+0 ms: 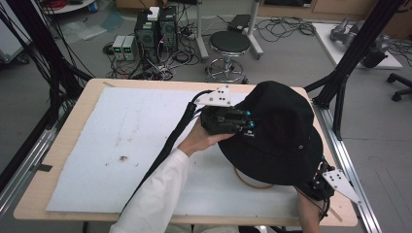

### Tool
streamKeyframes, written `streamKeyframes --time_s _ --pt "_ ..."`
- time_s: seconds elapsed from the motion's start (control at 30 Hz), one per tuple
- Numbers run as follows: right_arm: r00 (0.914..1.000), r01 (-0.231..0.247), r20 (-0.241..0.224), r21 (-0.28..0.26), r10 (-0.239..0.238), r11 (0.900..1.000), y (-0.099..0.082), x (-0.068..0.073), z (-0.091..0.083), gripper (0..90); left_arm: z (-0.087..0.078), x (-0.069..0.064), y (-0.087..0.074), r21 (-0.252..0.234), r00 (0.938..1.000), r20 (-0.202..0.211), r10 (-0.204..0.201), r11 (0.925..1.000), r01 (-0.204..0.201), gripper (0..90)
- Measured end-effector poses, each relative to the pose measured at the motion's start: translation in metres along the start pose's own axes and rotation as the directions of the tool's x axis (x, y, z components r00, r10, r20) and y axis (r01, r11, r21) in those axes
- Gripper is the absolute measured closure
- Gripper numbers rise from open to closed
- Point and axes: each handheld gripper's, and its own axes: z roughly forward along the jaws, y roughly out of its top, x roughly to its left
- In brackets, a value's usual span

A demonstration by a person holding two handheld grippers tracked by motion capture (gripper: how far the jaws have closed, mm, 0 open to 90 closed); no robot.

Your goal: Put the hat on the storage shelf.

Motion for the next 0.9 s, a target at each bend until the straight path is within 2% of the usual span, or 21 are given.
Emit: streamKeyframes --time_s 0.27,0.4,0.53,0.6,0.67,0.7,0.73,0.9 --pt "1.0 -0.005 0.002 -0.001 0.005 1.0 0.0 0.0 0.0 10.8 0.0 0.002 -0.003 -0.01 0.9999 -0.005 -0.013 0.9999 0.013 77.5" --pt "1.0 0.0 0.005 -0.002 0.0 1.0 0.0 -0.001 0.0 10.8 -0.002 0.003 -0.005 -0.02 0.9996 -0.019 -0.02 0.9996 0.02 69.7" --pt "0.9999 -0.009 0.006 -0.004 0.009 0.9999 0.0 -0.001 -0.001 10.8 -0.004 0.004 -0.008 -0.031 0.9996 -0.016 -0.025 0.9992 0.024 64.7" --pt "0.9999 -0.013 0.008 -0.003 0.013 0.9999 0.0 -0.001 -0.001 10.8 -0.005 0.004 -0.01 -0.044 0.9992 -0.028 -0.029 0.9987 0.028 61.7" --pt "0.9999 -0.015 0.008 -0.002 0.015 0.9999 0.0 -0.001 -0.001 10.8 -0.008 0.004 -0.01 -0.055 0.9982 -0.055 -0.021 0.9983 0.018 55.0" --pt "0.9998 -0.016 0.008 -0.002 0.016 0.9999 0.0 -0.001 -0.001 10.8 -0.008 0.004 -0.01 -0.055 0.9982 -0.055 -0.021 0.9983 0.018 52.6" --pt "0.9999 -0.011 0.009 -0.005 0.011 0.9999 0.0 -0.001 -0.001 10.8 -0.011 0.004 -0.01 -0.074 0.9969 -0.077 -0.019 0.9972 0.013 50.8" --pt "0.9999 -0.013 0.01 -0.005 0.013 0.9999 0.0 -0.001 -0.001 10.8 -0.02 0.005 -0.01 -0.105 0.9939 -0.108 -0.021 0.9944 0.01 45.1"
